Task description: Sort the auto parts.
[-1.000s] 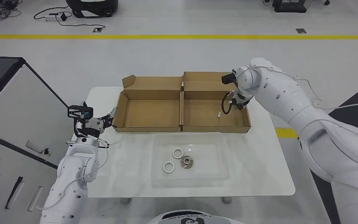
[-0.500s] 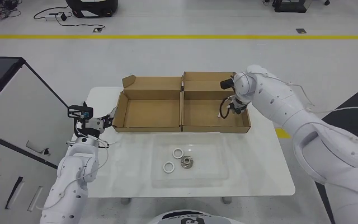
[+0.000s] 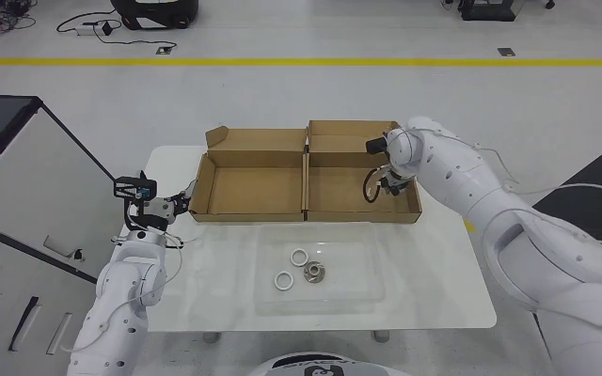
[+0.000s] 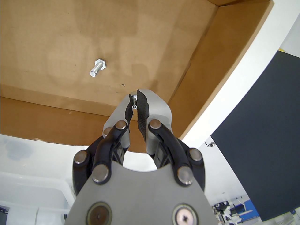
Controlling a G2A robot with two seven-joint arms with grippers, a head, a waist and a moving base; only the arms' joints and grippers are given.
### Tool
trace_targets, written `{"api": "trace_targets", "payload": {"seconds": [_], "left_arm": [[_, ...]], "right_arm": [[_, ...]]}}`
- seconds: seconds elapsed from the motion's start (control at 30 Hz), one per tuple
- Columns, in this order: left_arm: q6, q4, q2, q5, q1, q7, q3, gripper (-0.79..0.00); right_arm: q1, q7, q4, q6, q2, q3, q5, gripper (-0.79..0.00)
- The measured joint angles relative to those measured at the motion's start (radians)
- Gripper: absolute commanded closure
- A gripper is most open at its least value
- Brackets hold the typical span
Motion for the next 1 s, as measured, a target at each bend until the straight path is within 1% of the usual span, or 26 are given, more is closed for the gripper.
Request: {"api": "trace_targets", "payload": {"seconds": [0.37,1.0], "left_arm": [[0.000,0.000,0.000,0.000,0.000,0.000,0.000,-0.785],[0.000,0.000,0.000,0.000,0.000,0.000,0.000,-0.785]], "right_arm": [[-0.020,0.004,0.033,-0.007,-0.022,0.014,-0.011,0.000],[-0.042,0.008,0.072,-0.008,-0.048,0.040,-0.049,0.000]]}}
